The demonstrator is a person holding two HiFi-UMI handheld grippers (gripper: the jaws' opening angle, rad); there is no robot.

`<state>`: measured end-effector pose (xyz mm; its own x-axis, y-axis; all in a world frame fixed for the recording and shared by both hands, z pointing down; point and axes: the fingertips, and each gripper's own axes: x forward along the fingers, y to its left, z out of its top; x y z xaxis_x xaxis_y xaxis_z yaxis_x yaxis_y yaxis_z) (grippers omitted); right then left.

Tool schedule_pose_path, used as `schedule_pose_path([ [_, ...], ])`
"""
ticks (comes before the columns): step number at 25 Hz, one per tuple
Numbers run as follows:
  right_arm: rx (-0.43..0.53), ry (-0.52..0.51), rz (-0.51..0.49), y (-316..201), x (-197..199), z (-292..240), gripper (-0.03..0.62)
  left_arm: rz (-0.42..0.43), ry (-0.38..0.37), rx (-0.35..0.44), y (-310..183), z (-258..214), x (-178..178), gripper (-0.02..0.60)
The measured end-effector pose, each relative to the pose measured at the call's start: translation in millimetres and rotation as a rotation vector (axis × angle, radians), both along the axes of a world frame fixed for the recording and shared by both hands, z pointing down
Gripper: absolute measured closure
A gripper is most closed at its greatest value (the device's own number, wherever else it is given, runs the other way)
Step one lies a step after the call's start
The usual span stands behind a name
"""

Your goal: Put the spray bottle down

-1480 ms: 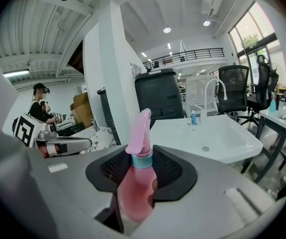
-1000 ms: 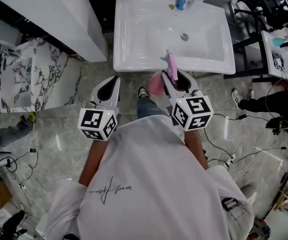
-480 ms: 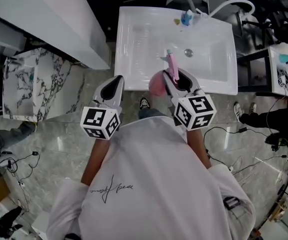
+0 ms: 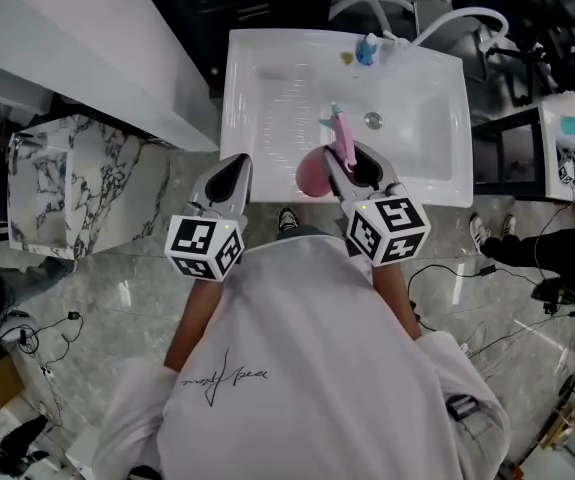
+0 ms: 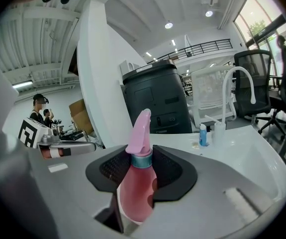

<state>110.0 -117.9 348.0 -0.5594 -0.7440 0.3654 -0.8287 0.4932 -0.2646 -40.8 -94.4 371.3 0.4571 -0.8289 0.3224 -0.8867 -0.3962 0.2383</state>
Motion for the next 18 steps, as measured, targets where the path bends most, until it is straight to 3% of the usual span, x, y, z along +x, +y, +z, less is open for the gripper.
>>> schedule_pose_path([
  [14,-0.018,-0.033,-0.025,-1,12,12,0.465,-0.038,0.005,-0.010,10,5,13,0.529],
  [18,-0.005,-0.024,-0.057,1,7,9,0.465,-0.088,0.052,0.016,16,-1,6,0.529],
])
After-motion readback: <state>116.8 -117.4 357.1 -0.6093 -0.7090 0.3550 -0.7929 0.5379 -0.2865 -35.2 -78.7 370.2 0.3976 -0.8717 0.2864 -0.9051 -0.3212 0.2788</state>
